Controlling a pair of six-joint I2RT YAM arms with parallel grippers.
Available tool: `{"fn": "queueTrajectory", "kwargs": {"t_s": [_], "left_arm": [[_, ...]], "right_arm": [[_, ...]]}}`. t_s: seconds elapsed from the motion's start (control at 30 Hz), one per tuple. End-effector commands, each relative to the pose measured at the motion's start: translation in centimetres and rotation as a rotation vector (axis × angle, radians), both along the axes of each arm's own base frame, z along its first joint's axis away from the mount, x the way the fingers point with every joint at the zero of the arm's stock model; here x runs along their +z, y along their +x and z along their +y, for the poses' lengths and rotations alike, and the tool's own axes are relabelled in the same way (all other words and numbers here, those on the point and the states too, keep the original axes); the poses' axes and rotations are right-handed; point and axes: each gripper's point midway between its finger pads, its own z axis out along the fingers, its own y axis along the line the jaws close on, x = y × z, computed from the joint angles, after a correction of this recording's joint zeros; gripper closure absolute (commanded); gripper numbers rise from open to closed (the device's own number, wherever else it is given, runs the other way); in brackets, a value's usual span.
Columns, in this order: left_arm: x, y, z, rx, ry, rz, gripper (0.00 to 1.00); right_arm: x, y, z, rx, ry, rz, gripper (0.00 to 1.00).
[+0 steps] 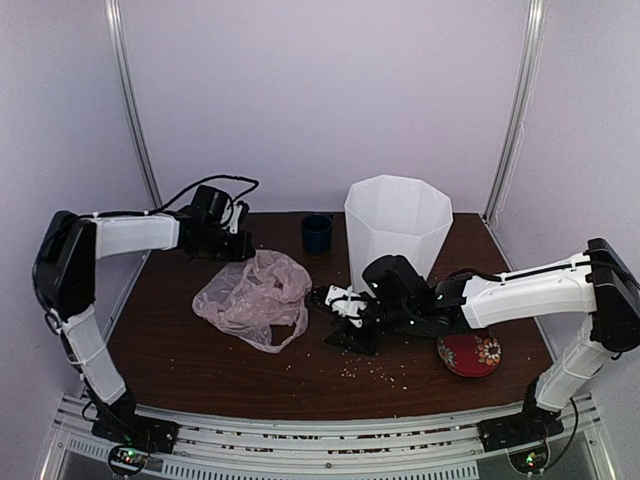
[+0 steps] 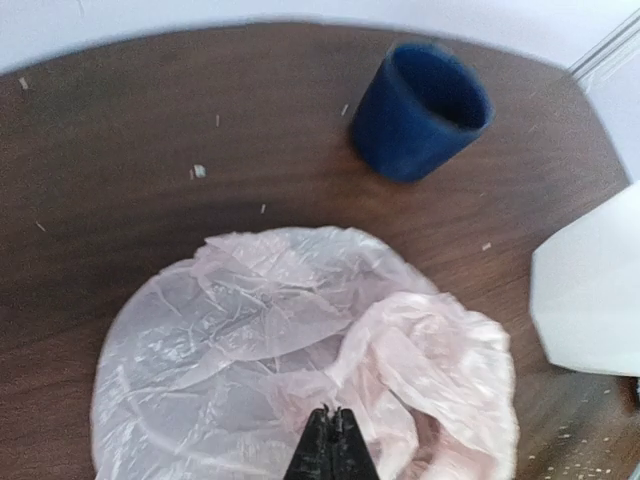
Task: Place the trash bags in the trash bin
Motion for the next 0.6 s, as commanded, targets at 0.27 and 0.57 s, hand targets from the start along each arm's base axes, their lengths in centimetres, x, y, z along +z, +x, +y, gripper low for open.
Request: {"fn": "queueTrajectory", "kwargs": {"t_s": [0.27, 0.57], "left_arm": [[16.8, -9.8, 4.8, 0.087, -0.211, -0.406, 1.0], [16.9, -13.0, 8.3, 0.179, -0.183, -0.47, 1.0]], "right_arm": [[0.1, 1.7, 2.1, -0.095, 0.042, 0.066, 0.43], [-1.7, 3.4, 6.6, -0.166, 0.094, 0.239, 0.31]]}}
